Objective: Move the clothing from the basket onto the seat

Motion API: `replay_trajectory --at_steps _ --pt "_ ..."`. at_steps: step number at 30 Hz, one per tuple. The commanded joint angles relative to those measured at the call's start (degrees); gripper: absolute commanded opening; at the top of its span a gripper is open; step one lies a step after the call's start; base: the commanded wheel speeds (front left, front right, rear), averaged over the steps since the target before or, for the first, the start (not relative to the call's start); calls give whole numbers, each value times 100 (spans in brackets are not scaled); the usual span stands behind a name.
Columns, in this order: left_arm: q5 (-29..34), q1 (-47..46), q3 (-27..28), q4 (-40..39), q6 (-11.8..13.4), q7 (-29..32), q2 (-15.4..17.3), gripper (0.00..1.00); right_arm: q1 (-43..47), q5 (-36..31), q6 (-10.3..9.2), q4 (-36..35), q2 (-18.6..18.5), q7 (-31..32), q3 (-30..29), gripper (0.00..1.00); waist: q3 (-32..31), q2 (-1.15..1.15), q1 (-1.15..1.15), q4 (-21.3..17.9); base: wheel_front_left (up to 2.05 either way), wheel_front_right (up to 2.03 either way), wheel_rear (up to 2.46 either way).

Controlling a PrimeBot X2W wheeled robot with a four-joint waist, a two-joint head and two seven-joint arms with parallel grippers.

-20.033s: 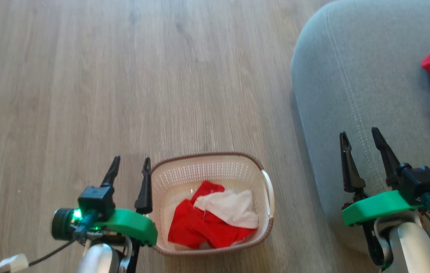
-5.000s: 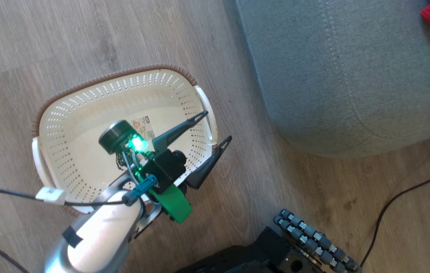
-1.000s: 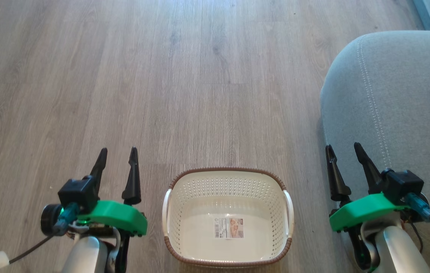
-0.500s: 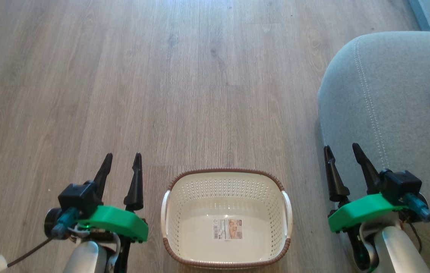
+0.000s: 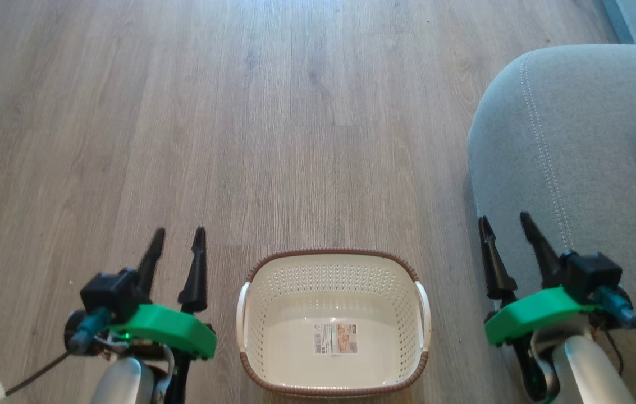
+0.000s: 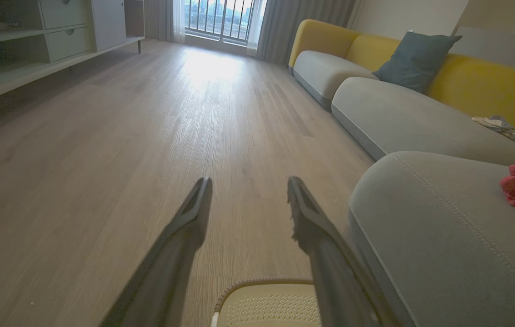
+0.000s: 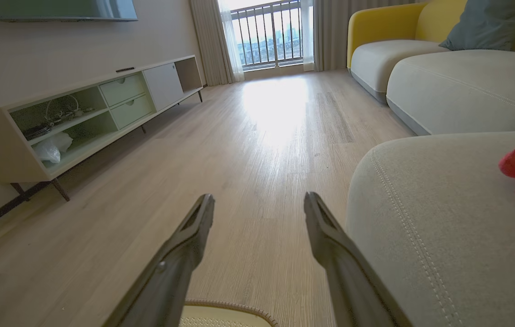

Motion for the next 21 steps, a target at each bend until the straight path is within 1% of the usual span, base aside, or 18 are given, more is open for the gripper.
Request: replay_trajectory --at_steps 1,4,21 --pt "0 1 -2 16 0 4 0 0 0 3 0 16 0 0 0 0 0 0 0 0 0 0 0" --pt "-39 76 -7 236 -5 36 0 0 88 44 0 220 0 11 2 0 -1 0 0 -3 0 0 0" --pt "-1048 55 196 229 -114 319 3 0 90 1157 0 138 -23 272 -92 0 -38 0 0 -36 0 0 0"
